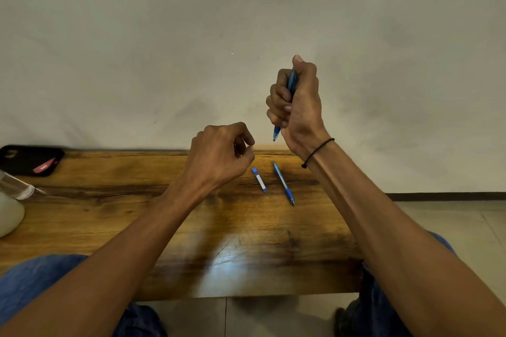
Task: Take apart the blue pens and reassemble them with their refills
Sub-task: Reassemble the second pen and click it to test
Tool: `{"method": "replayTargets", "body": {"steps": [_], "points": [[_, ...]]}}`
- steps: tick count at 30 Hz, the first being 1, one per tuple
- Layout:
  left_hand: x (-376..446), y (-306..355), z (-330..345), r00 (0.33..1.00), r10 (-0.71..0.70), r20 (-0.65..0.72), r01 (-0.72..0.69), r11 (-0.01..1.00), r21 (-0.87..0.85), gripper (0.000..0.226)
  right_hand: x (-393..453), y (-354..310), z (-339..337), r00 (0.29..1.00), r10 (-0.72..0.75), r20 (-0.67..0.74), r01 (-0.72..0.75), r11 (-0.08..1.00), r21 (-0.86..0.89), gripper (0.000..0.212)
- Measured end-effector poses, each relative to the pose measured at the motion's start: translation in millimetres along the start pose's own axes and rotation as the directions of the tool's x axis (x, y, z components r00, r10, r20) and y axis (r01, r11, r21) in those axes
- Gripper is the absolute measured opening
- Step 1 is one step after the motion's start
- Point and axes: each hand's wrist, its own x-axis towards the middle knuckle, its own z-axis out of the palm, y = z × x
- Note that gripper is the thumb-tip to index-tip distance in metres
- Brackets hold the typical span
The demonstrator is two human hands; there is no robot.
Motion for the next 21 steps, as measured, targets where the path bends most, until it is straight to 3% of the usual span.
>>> {"method": "replayTargets", "body": {"steps": [4,8,14,21], "points": [[-1,-1,-1,1.000,-0.002,-0.002,0.002,1.000,0.001,0.011,2,-1,2,0.999,-0.041,0.003,0.041,0.999,0.032,0.057],[-1,-3,-2,1.000,-0.004,-0.007,0.004,1.000,-0.013,0.011,3,0,2,0.991,-0.048,0.124,0.032,0.991,0.130,0.049],[-1,-6,-2,1.000,-0.011,0.014,0.011,1.000,-0.013,0.012,4,6,-5,0.991,-0.117,0.071,0.121,0.991,-0.048,0.040],[-1,-6,-3,1.000,-0.013,0.012,0.013,1.000,-0.009,0.010,8,4,-8,0.997,0.006,0.073,-0.008,1.000,0.028,0.047]]}}
